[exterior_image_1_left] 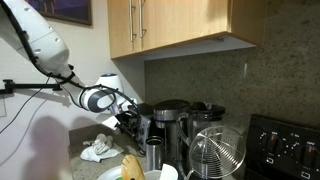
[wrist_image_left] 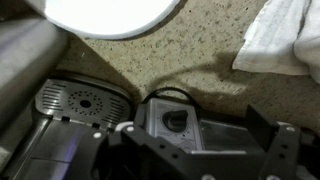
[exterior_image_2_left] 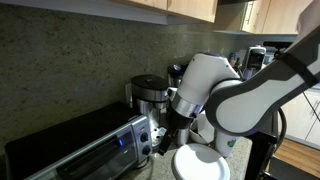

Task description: Turn the top knob of the toaster oven

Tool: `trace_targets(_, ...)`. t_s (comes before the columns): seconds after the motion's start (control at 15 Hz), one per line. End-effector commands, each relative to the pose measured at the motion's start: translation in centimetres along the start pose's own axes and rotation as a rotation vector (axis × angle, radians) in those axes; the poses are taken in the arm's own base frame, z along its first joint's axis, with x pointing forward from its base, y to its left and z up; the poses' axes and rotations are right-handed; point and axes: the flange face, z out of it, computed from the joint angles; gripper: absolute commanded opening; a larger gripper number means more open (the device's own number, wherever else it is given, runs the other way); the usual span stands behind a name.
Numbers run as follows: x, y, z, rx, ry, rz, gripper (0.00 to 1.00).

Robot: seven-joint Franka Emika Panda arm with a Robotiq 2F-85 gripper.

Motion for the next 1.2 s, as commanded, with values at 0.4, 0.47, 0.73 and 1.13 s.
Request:
trace_targets(0.4, 2.4, -1.0, -0.4, -0.095, 0.227, -0.044, 1.00)
trace_targets(0.47, 2.6, -1.0, -0.3, -0.101, 0.243, -0.048, 1.00)
trace_targets(0.73, 3.3, -1.9, 0.4, -0.116, 0.271, -0.047, 1.00)
trace_targets(1.13, 4.0, -3.7, 2.7, -0.131, 0.280, -0.032, 1.00)
